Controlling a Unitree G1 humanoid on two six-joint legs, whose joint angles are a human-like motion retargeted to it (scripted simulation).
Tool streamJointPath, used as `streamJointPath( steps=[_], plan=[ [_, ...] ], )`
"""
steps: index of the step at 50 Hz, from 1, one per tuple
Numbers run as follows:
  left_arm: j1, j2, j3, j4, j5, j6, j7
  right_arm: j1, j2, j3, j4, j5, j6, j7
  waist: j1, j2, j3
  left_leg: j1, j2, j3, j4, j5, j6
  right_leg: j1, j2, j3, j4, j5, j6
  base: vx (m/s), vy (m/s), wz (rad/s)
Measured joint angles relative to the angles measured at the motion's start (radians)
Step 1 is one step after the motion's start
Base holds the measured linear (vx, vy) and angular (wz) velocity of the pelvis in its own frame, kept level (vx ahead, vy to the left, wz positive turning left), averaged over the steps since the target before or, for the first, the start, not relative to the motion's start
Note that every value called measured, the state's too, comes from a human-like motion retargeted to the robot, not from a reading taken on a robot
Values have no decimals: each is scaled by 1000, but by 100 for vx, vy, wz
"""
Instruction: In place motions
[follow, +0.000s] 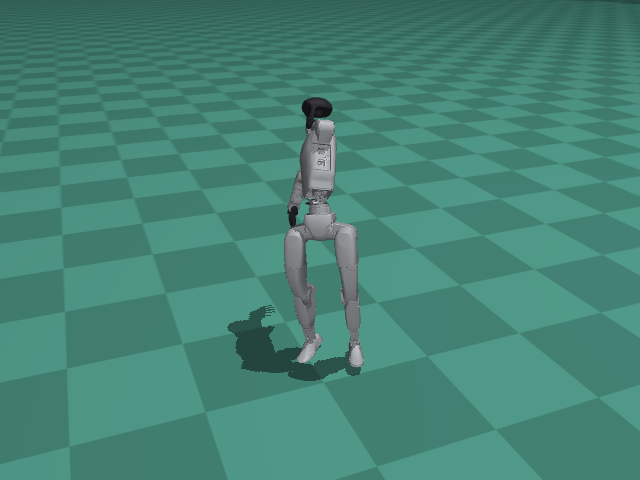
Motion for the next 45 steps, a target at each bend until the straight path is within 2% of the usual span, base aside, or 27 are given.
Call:
streamJointPath(
  steps=[8, 11, 17, 23, 28, 34, 40, 45],
  plan=[
    [0, 0, 0, -18, -77, -13, -11, 18, 0, -74, -96, 39, -39, -19, -36, 6, 58, 52, 4, 52, -92, -20, 14, 7, 13, -3, 2, -1, 6, 17, 2, -4],
    [0, 0, 0, 3, -101, 9, 11, 44, 0, -79, -87, 31, -49, -34, -15, 8, 68, 72, -8, 45, -111, -25, 29, 19, 9, -4, 3, -1, 11, 19, 10, -1],
    [0, 0, 0, 116, -197, 102, 38, 106, 0, -81, 50, -41, -19, -41, 84, 7, 39, 110, -36, 36, -129, -31, 49, 53, -17, -24, 10, 2, 26, 13, 12, 5],
    [0, 0, 0, 137, -312, 92, -1, 167, 0, -114, 11, -71, -54, -10, 147, 6, -4, 127, -63, 47, -160, -35, 70, 43, -33, -16, 13, 12, 38, 13, 5, -17],
    [0, 0, 0, 152, -242, 92, 40, 192, 0, -113, -82, -78, -93, -2, 124, 6, -20, 134, -76, 67, -186, -35, 82, 22, -37, 11, 17, 22, 45, 10, 5, -21],
    [0, 0, 0, 201, -151, 134, 103, 187, 0, -108, -123, -75, -96, 22, 111, 6, -22, 130, -87, 78, -196, -37, 94, -3, -43, 40, 23, 36, 52, 6, 4, -18],
    [0, 0, 0, 222, -163, 146, 101, 177, 0, -136, -118, -56, -87, 72, 127, 4, -12, 122, -98, 80, -202, -43, 104, -35, -52, 70, 38, 47, 59, 3, 3, -9],
    [0, 0, 0, 223, -182, 144, 98, 168, 0, -152, -93, -58, -73, 54, 132, 2, -8, 101, -99, 85, -207, -45, 109, -79, -50, 92, 60, 58, 56, 0, 0, 0]
  ],
)
